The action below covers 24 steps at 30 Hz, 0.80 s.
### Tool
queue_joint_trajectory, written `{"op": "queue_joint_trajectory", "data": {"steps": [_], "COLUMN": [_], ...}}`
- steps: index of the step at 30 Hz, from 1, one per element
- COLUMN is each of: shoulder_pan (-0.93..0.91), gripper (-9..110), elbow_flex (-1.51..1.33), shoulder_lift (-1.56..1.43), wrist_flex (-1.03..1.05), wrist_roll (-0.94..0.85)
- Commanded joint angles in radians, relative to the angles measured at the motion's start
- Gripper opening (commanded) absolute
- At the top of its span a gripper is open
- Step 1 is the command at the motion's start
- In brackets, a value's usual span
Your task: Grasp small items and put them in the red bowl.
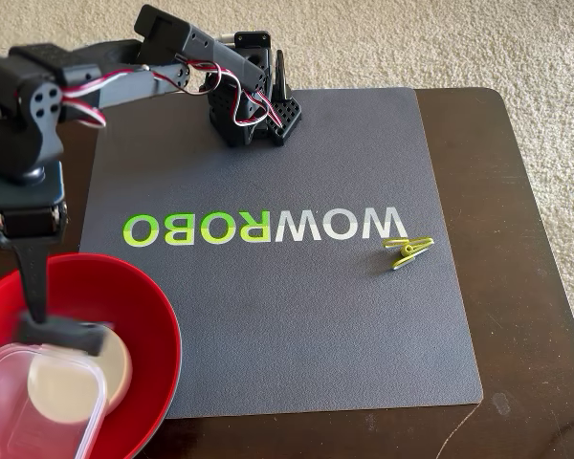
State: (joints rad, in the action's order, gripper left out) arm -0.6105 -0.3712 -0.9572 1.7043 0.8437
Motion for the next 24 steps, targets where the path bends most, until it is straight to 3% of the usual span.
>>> {"op": "queue_joint_trajectory", "data": {"steps": [1,8,12,16,24], "shoulder_pan": [-0.002,0.092,0.422,0.736,1.138], "gripper": [39,40,37,34,33], "elbow_flex": [-0.034,-0.279,-0.569,-0.741,-0.988], "shoulder_lift": [-0.112,-0.307,-0.508,-0.528,-0.548], "wrist_flex": [0.008,0.008,0.005,0.005,-0.041], "wrist_roll": [0.020,0.029,-0.026,-0.106,-0.287]}}
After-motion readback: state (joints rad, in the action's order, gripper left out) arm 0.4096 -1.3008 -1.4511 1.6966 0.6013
